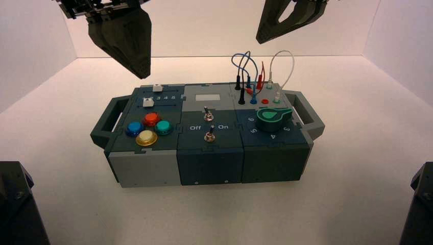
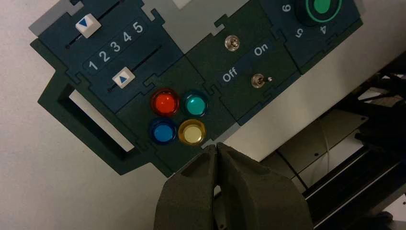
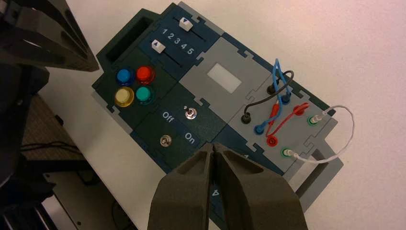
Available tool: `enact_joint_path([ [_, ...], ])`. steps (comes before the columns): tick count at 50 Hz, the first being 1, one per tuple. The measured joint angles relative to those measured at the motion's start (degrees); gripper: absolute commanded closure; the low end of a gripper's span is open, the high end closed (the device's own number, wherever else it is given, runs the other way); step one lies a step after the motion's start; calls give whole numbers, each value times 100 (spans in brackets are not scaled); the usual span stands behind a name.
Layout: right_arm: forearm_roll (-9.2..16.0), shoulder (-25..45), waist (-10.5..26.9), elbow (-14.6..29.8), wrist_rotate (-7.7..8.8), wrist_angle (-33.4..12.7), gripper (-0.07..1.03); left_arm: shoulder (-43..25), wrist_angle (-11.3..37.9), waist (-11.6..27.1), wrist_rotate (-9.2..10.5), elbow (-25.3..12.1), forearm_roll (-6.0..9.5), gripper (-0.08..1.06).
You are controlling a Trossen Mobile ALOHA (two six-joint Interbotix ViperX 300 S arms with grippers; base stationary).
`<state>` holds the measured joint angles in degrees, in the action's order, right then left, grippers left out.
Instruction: Push the yellow button with the right gripper.
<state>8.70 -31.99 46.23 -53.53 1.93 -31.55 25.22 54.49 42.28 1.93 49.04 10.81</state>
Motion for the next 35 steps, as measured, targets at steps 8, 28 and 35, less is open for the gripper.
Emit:
enact_joint_path([
  [8, 0, 26, 53, 35, 0, -9, 99, 97, -26, 0, 88, 79, -26, 101],
  [28, 0, 642, 501, 396, 0, -18, 99, 686, -105, -70, 545, 387, -123, 101],
  [35, 0, 896, 712, 571, 0, -18, 99, 1055, 18, -352, 589, 554, -167, 101],
])
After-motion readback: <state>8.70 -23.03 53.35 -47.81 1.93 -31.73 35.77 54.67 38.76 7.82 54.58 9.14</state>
